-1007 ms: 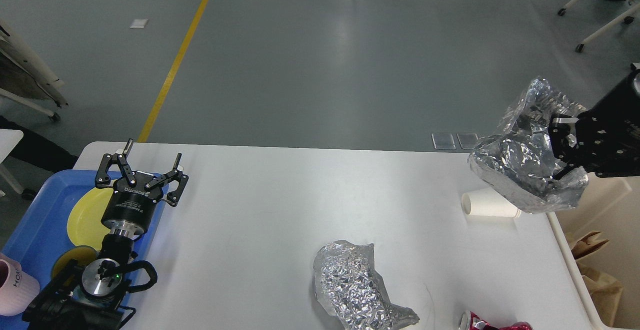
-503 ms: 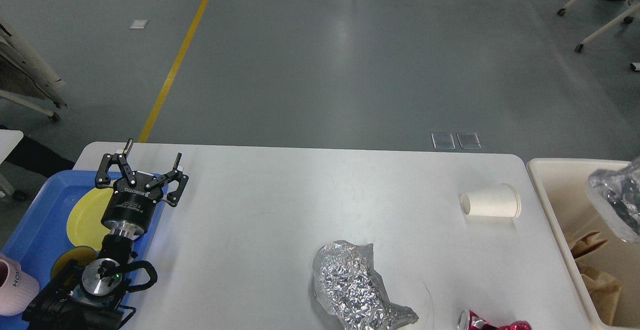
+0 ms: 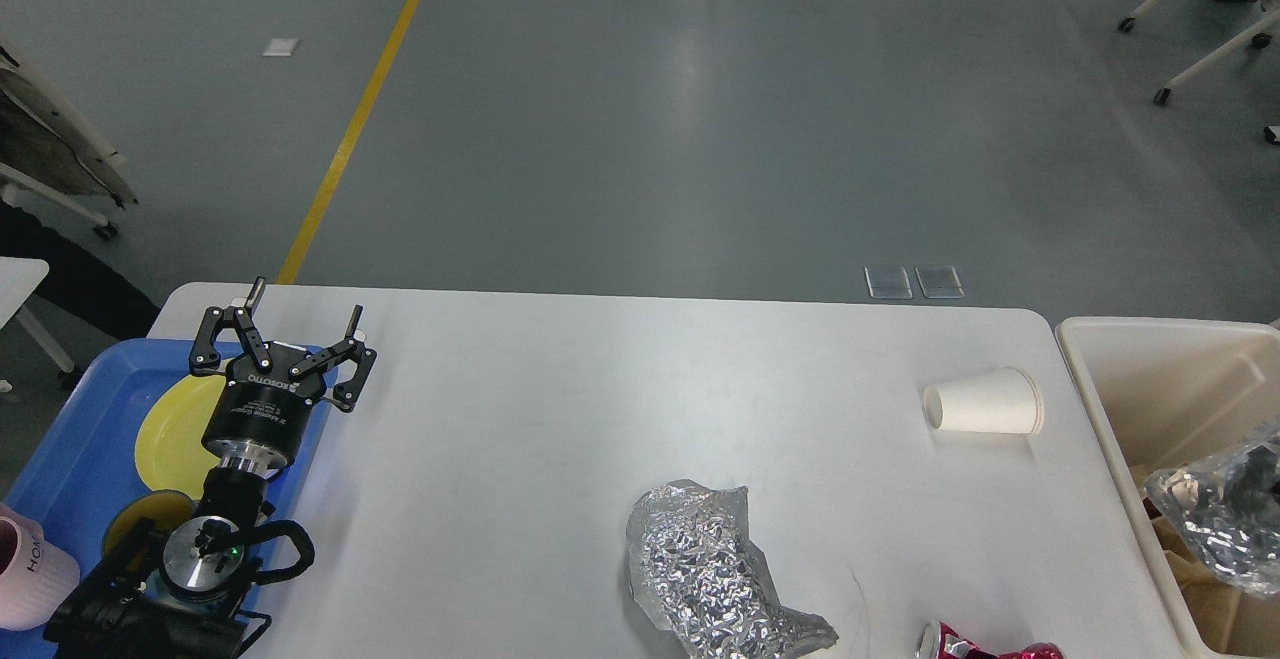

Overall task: Tidy desktop
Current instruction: 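Release the foil in the bin and withdraw the right gripper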

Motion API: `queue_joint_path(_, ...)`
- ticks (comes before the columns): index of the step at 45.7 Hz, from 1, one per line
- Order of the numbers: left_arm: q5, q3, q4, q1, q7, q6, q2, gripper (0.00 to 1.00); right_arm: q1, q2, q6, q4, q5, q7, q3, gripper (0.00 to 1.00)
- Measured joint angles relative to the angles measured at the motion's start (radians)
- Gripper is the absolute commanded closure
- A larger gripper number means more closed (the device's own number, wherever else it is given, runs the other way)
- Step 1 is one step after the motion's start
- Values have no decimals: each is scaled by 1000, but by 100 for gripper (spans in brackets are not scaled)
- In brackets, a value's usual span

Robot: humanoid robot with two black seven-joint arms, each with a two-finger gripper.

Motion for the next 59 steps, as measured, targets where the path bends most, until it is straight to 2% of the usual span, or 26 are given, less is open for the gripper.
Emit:
queue_joint_path(4, 0, 0, 0, 0, 0, 0, 0, 3, -51, 43, -93, -24, -1, -12, 1, 100)
queue_joint_path(9, 0, 0, 0, 0, 0, 0, 0, 3, -87, 66, -155, -30, -1, -24, -1, 100)
queue_joint_path(28, 0, 0, 0, 0, 0, 0, 0, 3, -134, 124, -172, -30, -2, -34, -1, 100)
queue_joint_path(30, 0, 0, 0, 0, 0, 0, 0, 3, -135, 126, -178, -30, -2, -34, 3, 80)
queue_joint_path(34, 0, 0, 0, 0, 0, 0, 0, 3, -136, 126, -215, -31, -1, -34, 11, 32)
queue_joint_path(36, 0, 0, 0, 0, 0, 0, 0, 3, -136, 126, -243, -31, 0, -34, 12, 16)
queue_joint_path(37, 0, 0, 0, 0, 0, 0, 0, 3, -136, 126, -257, -31, 0, -34, 12, 12)
queue_joint_path(41, 0, 0, 0, 0, 0, 0, 0, 3, -136, 130, -307, -31, 0, -32, 13, 2)
queue_joint_path(59, 0, 1, 0, 0, 0, 0, 0, 3, -126, 134, -324, -23, -4, -26, 0, 0)
